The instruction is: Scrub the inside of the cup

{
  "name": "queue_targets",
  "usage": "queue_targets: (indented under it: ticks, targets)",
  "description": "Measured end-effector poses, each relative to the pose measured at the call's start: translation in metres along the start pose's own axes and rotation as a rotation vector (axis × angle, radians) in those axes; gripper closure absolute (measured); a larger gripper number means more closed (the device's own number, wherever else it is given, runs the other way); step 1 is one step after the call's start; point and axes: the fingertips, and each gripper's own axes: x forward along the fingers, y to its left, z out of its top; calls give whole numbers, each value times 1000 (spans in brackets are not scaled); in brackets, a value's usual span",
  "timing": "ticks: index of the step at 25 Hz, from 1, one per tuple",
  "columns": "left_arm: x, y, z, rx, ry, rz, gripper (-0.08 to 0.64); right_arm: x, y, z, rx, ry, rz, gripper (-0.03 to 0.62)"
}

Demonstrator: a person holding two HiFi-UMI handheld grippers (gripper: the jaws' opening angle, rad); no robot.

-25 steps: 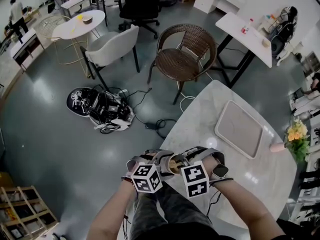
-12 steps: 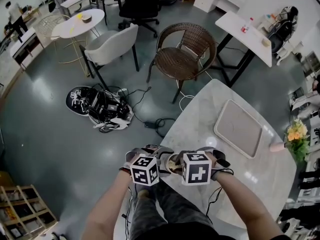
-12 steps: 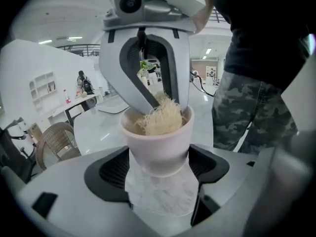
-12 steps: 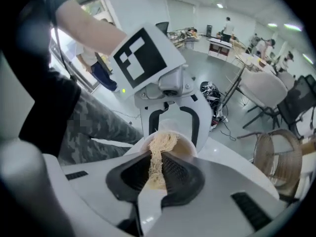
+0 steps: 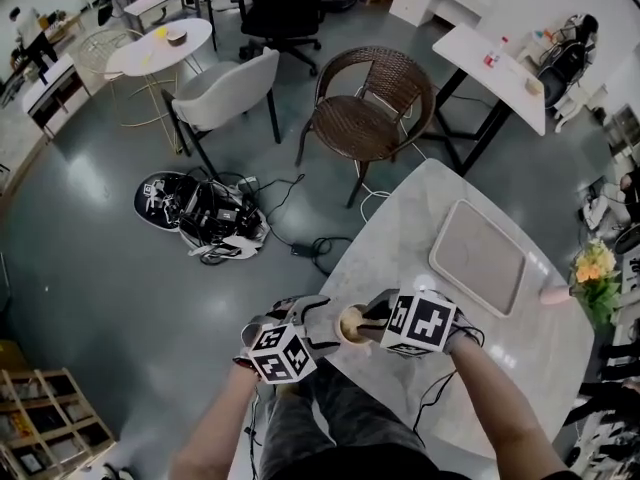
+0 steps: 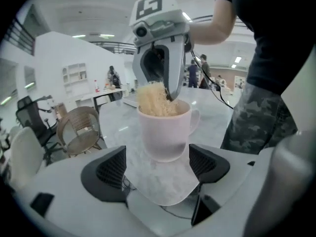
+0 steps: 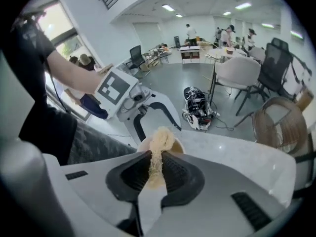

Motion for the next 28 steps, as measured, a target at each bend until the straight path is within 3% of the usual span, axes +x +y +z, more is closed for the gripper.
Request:
queue_targets:
  ticks: [4,6,9,15,19,28]
  targets:
    - [-4,-22,9,-173,-91,124,149,15,-2,-8,-335,161,-119,532]
    - [-5,-27,17,-263,-124,230,133,28,-4,-13,-430,237,-159,532]
    - [-4,-31,24,-359,-108,403,115,40,-4,-10,-414,268,-174,532]
    - [11,-25,30,-385,18,550,84,38,-7,-4,-223,219,-183,532]
    - [17,-16,22,-360,64,473,86,37,-3,-3,-239,217,-147,532]
    - [19,-23,20,-121,-10,152,89,12,19,-9,-450,160,-15,532]
